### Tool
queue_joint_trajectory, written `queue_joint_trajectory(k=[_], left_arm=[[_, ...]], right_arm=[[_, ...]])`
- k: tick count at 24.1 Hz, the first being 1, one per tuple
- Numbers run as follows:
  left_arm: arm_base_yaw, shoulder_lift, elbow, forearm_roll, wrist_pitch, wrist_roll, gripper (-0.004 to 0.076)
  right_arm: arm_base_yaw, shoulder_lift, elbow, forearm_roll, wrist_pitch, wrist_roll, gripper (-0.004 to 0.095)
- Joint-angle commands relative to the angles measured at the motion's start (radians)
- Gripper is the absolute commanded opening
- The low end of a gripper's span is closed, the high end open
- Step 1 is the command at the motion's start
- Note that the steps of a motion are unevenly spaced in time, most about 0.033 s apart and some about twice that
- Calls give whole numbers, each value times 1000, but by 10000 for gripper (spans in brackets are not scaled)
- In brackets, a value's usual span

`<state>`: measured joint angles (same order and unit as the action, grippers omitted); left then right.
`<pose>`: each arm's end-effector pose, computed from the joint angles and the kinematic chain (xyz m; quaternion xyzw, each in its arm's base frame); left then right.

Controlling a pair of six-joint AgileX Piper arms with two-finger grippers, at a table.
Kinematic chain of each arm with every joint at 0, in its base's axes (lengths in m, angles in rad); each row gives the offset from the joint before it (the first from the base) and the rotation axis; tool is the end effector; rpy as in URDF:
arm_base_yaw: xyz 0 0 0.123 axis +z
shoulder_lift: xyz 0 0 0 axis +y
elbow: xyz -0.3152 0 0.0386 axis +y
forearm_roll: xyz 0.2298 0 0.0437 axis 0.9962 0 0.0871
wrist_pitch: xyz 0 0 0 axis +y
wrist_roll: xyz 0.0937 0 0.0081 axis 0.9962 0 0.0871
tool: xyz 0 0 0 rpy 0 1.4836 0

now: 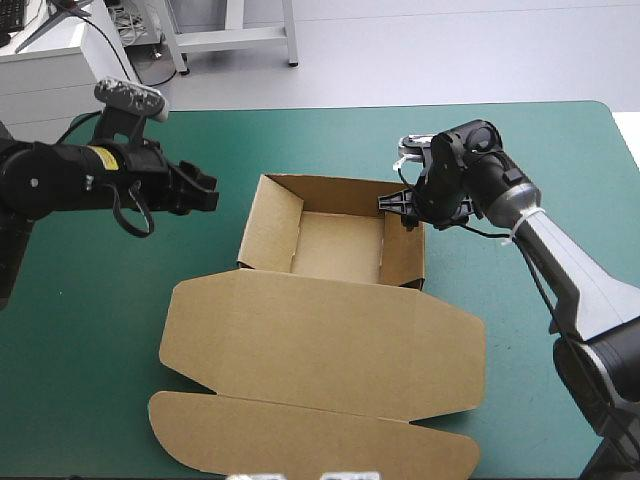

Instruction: Fold the box

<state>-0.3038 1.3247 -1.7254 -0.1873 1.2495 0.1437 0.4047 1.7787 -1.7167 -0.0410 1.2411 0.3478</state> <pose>0.2073 -0.0824 0.5044 0.2107 0.8907 -0.1242 0.3832 0.3392 0.1413 0.3647 -0.0311 0.9836 0.0460 0.1716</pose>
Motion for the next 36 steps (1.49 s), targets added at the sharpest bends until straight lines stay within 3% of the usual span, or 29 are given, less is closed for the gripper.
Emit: queue_joint_trajectory(k=[1,4,9,12,14,16,23,27,33,36], left_arm=[[-4,-104,105,8,46,23,195],[-4,-186,213,-47,46,68,-10],[-4,-380,374,-76,29,126,-8],[-4,-507,470,-67,17,125,-8],[-4,-572,527,-67,14,125,-8],[-4,-686,653,-67,-11,125,-8],[-4,-906,1036,-40,-114,125,-8],[-4,-974,1128,-29,-102,125,-8],[-4,-1031,1139,8,-120,109,-8],[-4,-1031,1139,117,-122,-2,-8]], right_arm=[[-3,-11,-23,-8,8,-5,495],[-3,19,-23,-8,10,-1,495],[-3,84,-23,3,10,-1,495],[-3,116,-23,41,10,-7,442],[-3,129,-23,41,10,-7,349],[-3,129,-23,41,10,-8,-2],[-14,123,-23,34,10,-52,-19],[-139,72,-29,-90,10,-86,-19],[-484,-12,-29,-33,10,-198,-19],[-645,-19,-29,-35,10,-244,-19]])
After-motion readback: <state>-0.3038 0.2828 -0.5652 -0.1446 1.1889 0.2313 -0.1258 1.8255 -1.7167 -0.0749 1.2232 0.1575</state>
